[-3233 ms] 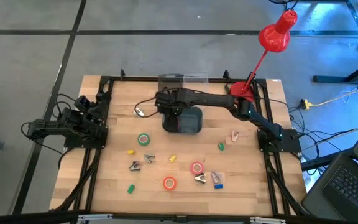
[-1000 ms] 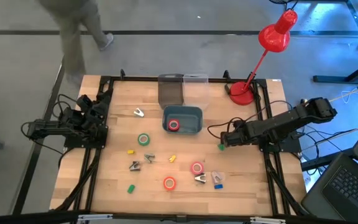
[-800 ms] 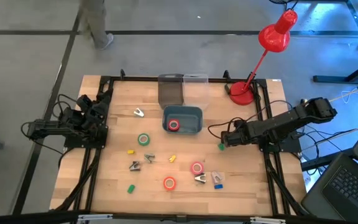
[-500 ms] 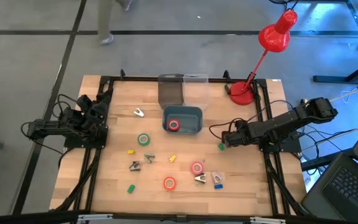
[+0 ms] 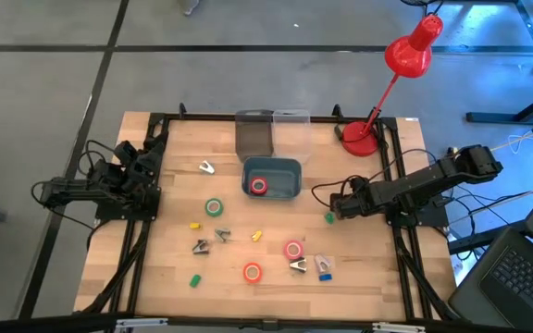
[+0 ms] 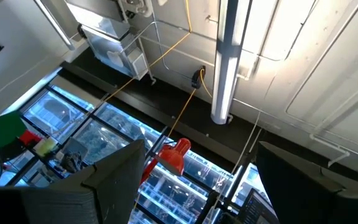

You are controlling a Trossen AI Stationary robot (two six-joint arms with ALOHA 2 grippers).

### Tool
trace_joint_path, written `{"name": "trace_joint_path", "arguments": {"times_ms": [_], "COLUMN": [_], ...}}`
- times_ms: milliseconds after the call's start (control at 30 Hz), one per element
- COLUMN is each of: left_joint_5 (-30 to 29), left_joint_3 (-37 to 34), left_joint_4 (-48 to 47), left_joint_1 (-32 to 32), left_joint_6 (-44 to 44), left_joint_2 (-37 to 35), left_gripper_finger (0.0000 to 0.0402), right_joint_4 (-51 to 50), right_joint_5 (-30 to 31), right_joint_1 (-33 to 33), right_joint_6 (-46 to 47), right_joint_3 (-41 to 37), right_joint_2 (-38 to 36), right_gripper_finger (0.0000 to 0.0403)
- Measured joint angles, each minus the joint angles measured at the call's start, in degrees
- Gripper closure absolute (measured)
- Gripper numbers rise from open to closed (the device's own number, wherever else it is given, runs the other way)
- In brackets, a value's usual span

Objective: Pick and place Stapler, Stapler remover, tape
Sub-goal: Put the pink staple remover into the white bin

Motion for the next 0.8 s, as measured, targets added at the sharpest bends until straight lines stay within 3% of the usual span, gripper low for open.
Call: {"name": "trace_joint_path", "arguments": {"times_ms": [367, 600, 700, 800], "left_joint_5": [0.01, 0.0, 0.0, 0.0], "left_joint_3": [-0.02, -0.02, -0.02, -0.02], "left_joint_4": [-0.02, -0.16, -0.32, -0.87], "left_joint_1": [0.0, 0.0, 0.0, 0.0], "left_joint_6": [0.04, 0.06, 0.08, 0.08], "left_joint_2": [0.0, 0.0, 0.0, -0.01], "left_gripper_finger": [0.0105, 0.0105, 0.0105, 0.0105], "right_joint_4": [0.66, -6.79, -13.36, -13.79], "right_joint_5": [0.05, 4.11, 5.84, 3.23], "right_joint_1": [-0.07, -3.48, -7.83, -14.62], "right_joint_6": [-5.42, -22.46, -29.69, -41.34], "right_joint_3": [3.64, 18.84, 25.75, 30.78], "right_joint_2": [0.22, -0.07, -0.11, -0.11], "right_gripper_finger": [0.0319, 0.0319, 0.0319, 0.0319]}}
